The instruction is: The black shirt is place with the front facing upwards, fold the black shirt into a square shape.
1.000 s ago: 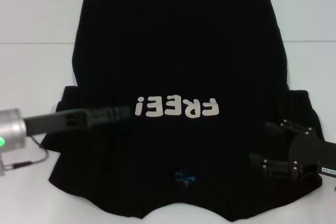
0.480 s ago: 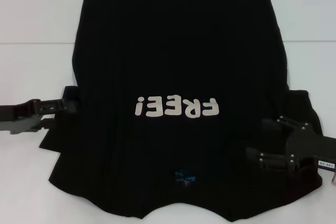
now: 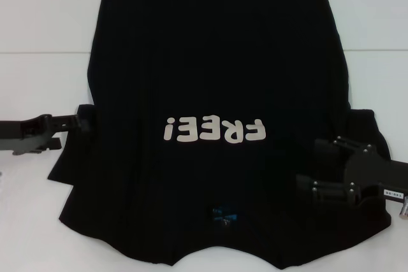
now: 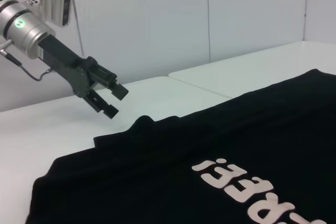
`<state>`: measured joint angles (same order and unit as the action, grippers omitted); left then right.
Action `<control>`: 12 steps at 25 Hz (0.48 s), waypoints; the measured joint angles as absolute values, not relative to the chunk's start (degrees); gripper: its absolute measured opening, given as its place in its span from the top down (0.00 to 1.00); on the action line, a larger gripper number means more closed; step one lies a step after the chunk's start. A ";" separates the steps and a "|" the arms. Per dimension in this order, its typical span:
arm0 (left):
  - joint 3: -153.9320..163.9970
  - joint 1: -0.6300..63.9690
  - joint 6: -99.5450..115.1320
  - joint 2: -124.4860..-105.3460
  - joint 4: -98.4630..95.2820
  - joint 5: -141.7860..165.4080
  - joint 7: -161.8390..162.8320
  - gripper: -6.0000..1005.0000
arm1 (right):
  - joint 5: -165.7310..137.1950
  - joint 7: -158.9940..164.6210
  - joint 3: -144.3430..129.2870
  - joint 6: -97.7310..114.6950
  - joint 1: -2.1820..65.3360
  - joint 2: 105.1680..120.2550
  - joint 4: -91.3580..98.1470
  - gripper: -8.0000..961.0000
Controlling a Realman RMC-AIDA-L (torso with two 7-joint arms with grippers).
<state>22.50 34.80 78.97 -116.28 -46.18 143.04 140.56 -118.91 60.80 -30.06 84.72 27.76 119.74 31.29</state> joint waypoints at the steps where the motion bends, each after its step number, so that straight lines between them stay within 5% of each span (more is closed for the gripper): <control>1: 22.83 35.05 78.06 -116.29 -45.77 143.01 140.45 0.09 | -118.92 60.81 -30.05 84.42 27.76 119.76 31.29 0.03; 12: 28.41 37.12 68.26 -116.79 -43.56 142.74 139.91 0.09 | -118.92 60.82 -30.31 83.80 27.78 119.79 30.88 0.03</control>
<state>28.41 37.12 68.26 -116.79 -43.56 142.74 139.91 -118.92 60.82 -30.31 83.80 27.78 119.79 30.88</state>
